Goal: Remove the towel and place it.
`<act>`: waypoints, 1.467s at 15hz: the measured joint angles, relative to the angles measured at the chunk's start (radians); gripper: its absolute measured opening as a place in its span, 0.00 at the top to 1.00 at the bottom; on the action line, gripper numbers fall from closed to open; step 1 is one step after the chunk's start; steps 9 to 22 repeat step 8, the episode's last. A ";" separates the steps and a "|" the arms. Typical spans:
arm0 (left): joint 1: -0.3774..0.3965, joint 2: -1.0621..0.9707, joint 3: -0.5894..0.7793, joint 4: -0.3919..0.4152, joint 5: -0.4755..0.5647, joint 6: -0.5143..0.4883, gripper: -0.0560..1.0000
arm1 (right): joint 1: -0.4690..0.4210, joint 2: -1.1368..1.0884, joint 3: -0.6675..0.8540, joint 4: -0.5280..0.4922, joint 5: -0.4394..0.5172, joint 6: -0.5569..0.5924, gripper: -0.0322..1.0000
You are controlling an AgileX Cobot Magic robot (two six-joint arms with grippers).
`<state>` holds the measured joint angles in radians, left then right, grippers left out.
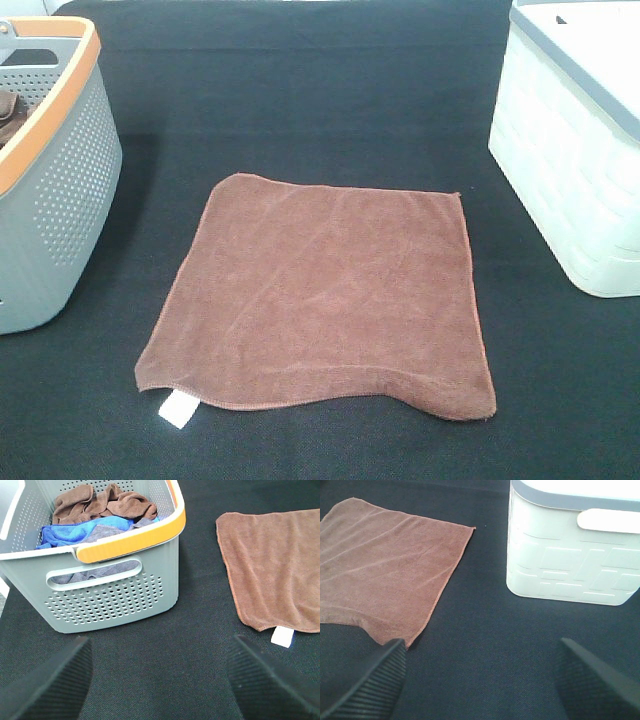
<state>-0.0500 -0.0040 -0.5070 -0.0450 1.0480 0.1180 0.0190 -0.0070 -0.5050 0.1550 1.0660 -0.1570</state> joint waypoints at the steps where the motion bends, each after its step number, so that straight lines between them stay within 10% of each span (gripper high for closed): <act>1: 0.000 0.000 0.000 0.000 0.000 0.000 0.27 | 0.000 0.000 0.000 0.000 0.000 0.000 0.23; 22: 0.000 0.000 0.000 0.000 0.000 0.000 0.27 | 0.000 0.000 0.000 0.000 0.000 0.000 0.23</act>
